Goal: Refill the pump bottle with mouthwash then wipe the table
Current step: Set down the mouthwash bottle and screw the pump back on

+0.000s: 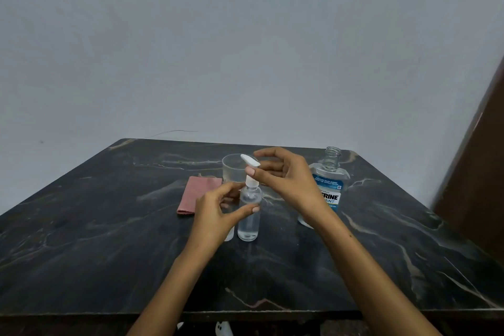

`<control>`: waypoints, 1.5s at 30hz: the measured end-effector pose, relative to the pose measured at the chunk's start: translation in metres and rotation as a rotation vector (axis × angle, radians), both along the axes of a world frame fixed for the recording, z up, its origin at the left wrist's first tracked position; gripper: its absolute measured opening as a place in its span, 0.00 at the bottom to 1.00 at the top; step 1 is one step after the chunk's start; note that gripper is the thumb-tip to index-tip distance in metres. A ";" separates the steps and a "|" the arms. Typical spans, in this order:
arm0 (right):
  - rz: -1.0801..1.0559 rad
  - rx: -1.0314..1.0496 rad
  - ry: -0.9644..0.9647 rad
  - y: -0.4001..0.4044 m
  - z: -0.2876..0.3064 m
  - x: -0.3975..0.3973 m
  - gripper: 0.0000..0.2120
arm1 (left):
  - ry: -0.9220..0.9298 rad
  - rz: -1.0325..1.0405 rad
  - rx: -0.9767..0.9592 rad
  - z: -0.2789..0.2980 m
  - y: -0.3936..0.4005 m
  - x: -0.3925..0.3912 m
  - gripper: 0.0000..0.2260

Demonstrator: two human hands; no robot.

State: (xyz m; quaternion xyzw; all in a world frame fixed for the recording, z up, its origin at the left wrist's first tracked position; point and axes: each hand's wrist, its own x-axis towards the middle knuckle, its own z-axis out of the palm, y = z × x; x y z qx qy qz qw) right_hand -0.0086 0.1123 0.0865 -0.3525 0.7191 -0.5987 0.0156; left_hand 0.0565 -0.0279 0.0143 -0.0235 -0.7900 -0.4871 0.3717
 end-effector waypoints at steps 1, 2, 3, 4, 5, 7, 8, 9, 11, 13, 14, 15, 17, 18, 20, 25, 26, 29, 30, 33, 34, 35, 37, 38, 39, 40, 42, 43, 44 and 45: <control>0.009 -0.018 -0.027 -0.002 -0.001 0.000 0.20 | 0.000 -0.007 0.005 0.000 0.000 0.000 0.19; 0.022 -0.029 -0.047 -0.004 -0.001 0.001 0.20 | 0.000 -0.014 0.011 0.000 0.000 0.001 0.19; 0.035 -0.034 -0.057 -0.005 -0.002 0.001 0.21 | -0.001 -0.023 0.020 0.000 0.000 0.001 0.19; 0.042 -0.037 -0.058 -0.005 -0.003 0.001 0.21 | -0.009 -0.033 0.034 0.000 0.000 0.001 0.20; 0.041 -0.043 -0.056 -0.006 -0.003 0.001 0.21 | -0.021 -0.046 0.055 0.000 0.000 0.001 0.20; 0.007 -0.056 -0.053 -0.008 -0.005 0.002 0.22 | -0.041 -0.068 0.102 -0.001 0.001 0.001 0.20; -0.020 -0.051 -0.046 -0.011 -0.006 0.002 0.23 | -0.048 -0.074 0.116 -0.001 0.002 0.001 0.20; -0.042 -0.040 -0.039 -0.013 -0.006 0.001 0.23 | -0.052 -0.078 0.123 0.000 0.002 0.001 0.20; -0.035 -0.003 -0.050 -0.013 -0.006 -0.001 0.25 | -0.057 -0.090 0.136 0.000 0.002 0.001 0.20; 0.077 0.009 -0.139 -0.007 -0.003 -0.006 0.27 | -0.059 -0.099 0.152 0.000 0.001 0.000 0.18; 0.143 0.001 -0.198 -0.003 -0.002 -0.009 0.28 | -0.058 -0.101 0.159 -0.001 0.001 -0.001 0.18; 0.179 -0.013 -0.237 0.000 -0.001 -0.011 0.28 | -0.058 -0.102 0.163 -0.002 0.000 -0.001 0.17; 0.113 -0.041 -0.234 0.002 -0.003 -0.013 0.30 | -0.057 -0.107 0.168 -0.003 0.000 -0.002 0.17; 0.036 -0.050 -0.212 0.000 -0.005 -0.012 0.32 | -0.055 -0.106 0.167 -0.003 0.000 -0.002 0.17; -0.069 -0.045 -0.166 -0.005 -0.011 -0.009 0.34 | -0.048 -0.100 0.157 -0.002 0.000 -0.001 0.18; 0.101 0.028 -0.195 0.002 -0.011 -0.010 0.34 | -0.047 -0.098 0.151 -0.002 0.001 -0.002 0.17; 0.175 0.012 -0.240 0.005 -0.008 -0.010 0.32 | -0.047 -0.089 0.150 -0.002 0.000 -0.003 0.17; 0.127 -0.014 -0.203 0.005 -0.007 -0.009 0.29 | -0.048 -0.081 0.142 -0.004 -0.001 -0.004 0.18; 0.045 -0.017 -0.163 0.001 -0.008 -0.008 0.29 | -0.049 -0.085 0.136 -0.005 -0.001 -0.004 0.17; -0.085 0.081 0.002 -0.006 -0.013 -0.004 0.28 | -0.056 -0.094 0.122 -0.004 -0.001 -0.003 0.16; -0.054 0.123 0.027 -0.006 -0.014 -0.005 0.29 | -0.054 -0.100 0.123 -0.003 -0.001 -0.003 0.17; 0.009 0.137 0.006 -0.004 -0.014 -0.006 0.29 | -0.050 -0.103 0.125 -0.003 0.000 -0.003 0.17; 0.155 0.064 -0.134 0.003 -0.011 -0.006 0.29 | -0.044 -0.098 0.134 -0.002 0.000 -0.002 0.17; 0.207 0.015 -0.181 0.006 -0.011 -0.007 0.28 | -0.041 -0.094 0.138 -0.002 0.000 -0.002 0.17; 0.201 -0.006 -0.173 0.007 -0.010 -0.007 0.27 | -0.037 -0.092 0.139 -0.002 0.000 -0.002 0.17; 0.153 -0.015 -0.140 0.007 -0.009 -0.008 0.27 | -0.035 -0.093 0.138 -0.003 0.000 -0.002 0.17; -0.008 -0.016 -0.052 0.002 -0.010 -0.005 0.26 | -0.031 -0.091 0.137 -0.004 0.000 -0.003 0.17; -0.066 -0.010 -0.021 -0.001 -0.011 -0.005 0.27 | -0.029 -0.088 0.136 -0.004 -0.001 -0.003 0.17; -0.096 0.006 0.000 -0.004 -0.014 -0.003 0.28 | -0.027 -0.086 0.132 -0.004 -0.001 -0.003 0.16; -0.100 0.031 0.010 -0.005 -0.016 -0.003 0.30 | -0.025 -0.087 0.125 -0.004 -0.001 -0.003 0.16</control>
